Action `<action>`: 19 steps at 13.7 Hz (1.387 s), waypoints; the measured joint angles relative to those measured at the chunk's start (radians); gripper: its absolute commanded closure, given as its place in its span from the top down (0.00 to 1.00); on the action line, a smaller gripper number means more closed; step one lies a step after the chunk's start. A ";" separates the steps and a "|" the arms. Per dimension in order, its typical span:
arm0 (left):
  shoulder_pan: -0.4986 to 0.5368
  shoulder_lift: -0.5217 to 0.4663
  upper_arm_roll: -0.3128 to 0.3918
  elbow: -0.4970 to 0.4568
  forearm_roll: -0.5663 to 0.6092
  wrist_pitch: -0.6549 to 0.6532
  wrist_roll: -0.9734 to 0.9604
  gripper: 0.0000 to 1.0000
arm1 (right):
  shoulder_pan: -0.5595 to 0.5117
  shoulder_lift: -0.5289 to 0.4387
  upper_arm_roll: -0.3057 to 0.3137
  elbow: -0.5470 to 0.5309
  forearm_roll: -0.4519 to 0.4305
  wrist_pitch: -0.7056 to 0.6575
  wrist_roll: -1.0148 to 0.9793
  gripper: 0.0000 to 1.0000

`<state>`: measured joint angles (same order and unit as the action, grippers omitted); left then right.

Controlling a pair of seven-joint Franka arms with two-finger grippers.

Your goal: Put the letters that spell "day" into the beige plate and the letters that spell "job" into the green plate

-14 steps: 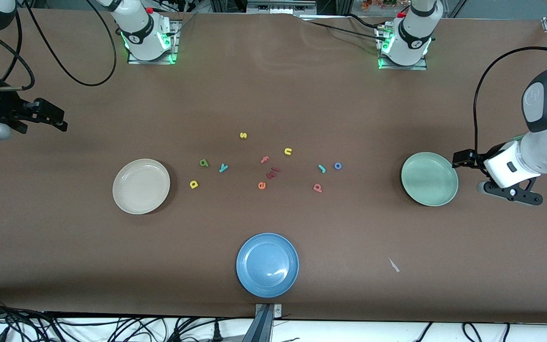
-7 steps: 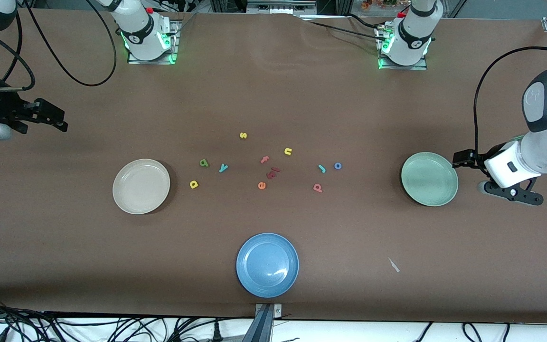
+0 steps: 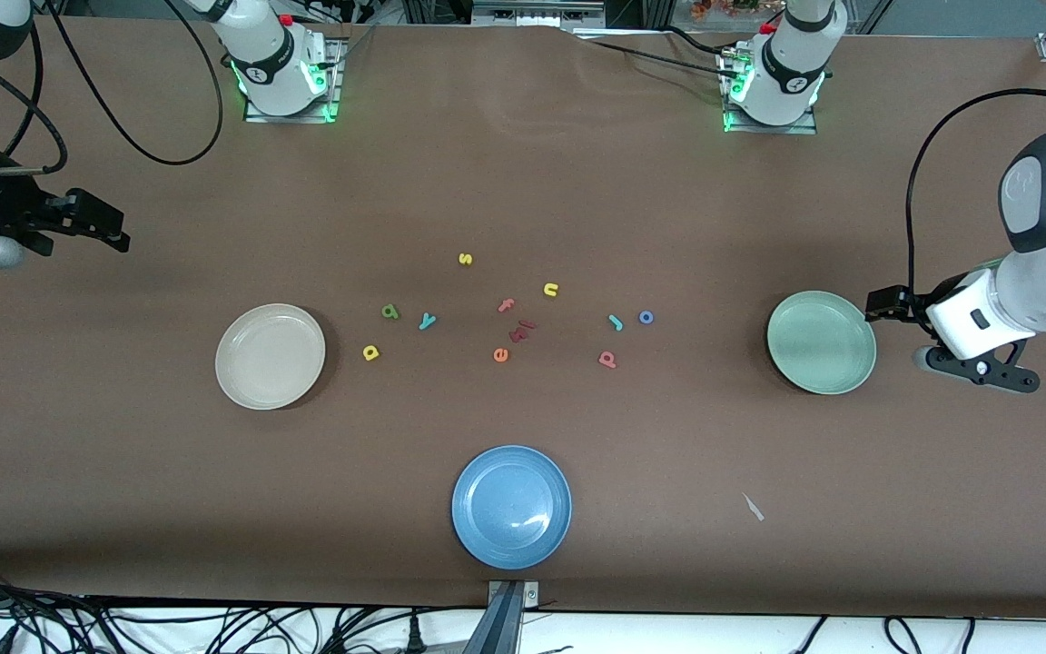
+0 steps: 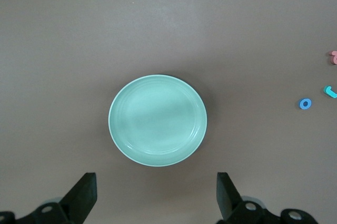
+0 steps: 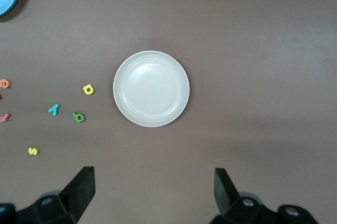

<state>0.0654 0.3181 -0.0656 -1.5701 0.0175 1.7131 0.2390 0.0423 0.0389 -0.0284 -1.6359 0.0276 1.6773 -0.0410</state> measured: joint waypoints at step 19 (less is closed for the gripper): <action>-0.072 0.022 -0.007 -0.003 0.000 -0.002 -0.026 1.00 | 0.000 0.000 0.000 0.000 0.000 0.000 0.000 1.00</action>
<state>-0.0069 0.3404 -0.0729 -1.5728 0.0174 1.7114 0.2133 0.0423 0.0389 -0.0284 -1.6359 0.0276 1.6773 -0.0410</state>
